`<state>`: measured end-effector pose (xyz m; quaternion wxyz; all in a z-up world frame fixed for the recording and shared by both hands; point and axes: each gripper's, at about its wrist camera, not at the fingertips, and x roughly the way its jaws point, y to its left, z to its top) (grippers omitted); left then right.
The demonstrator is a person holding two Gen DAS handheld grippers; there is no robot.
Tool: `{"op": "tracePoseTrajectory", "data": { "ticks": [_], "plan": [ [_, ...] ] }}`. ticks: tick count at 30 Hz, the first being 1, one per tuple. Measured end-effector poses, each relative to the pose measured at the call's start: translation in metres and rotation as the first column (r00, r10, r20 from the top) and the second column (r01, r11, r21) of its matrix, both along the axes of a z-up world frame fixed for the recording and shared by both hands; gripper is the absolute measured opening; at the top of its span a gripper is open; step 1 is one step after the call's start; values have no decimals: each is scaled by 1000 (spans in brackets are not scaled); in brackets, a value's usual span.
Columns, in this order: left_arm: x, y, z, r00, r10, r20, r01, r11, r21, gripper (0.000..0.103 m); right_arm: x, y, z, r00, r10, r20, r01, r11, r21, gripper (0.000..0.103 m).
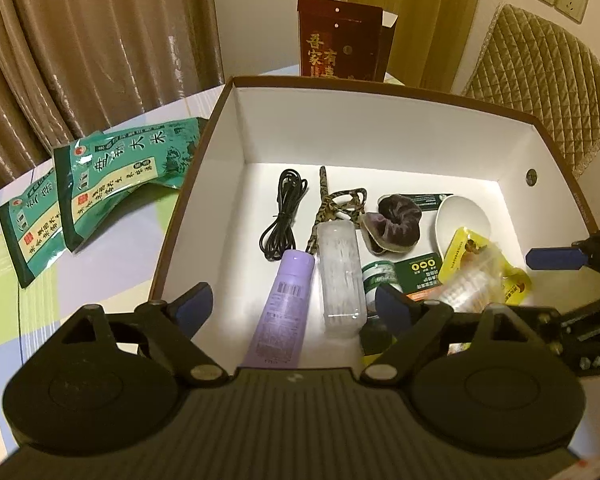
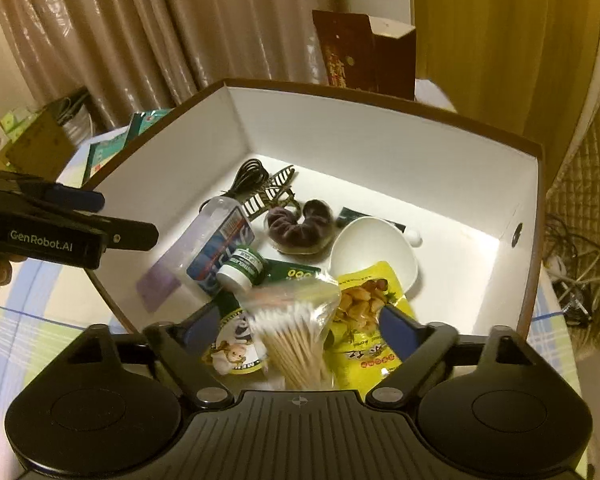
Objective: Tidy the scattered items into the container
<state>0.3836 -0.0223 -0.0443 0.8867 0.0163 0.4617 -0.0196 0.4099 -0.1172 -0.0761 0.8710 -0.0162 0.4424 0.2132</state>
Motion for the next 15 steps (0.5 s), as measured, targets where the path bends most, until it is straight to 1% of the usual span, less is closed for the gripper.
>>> {"op": "tracePoseTrajectory", "data": {
  "ticks": [2,4,6,9,13,15],
  "plan": [
    [-2,-1,2,1000,2,9,-2,1000,4,90,-2,2,1,1000,3,3,-3,1000,-8,90],
    [-4,-1,3,1000,8,17,-8,1000,9,91,-4,2,2,1000,2,-2,-2,1000,0,91],
    [-6,-2,5,1000,13,21,-14,1000,10,91,-8,2,5,1000,-1,4,1,1000,12,96],
    [-11,-2,9,999,25,31,-25,1000,15,94,-15,3,9,999,-20,31,20,1000,14,101],
    [-19,-3,16,997,46,64,-48,998,31,98,-26,2,17,997,-37,68,36,999,18,101],
    [-25,-2,21,995,55,83,-58,998,33,99,-33,2,20,995,-56,88,56,998,6,101]
  ]
}}
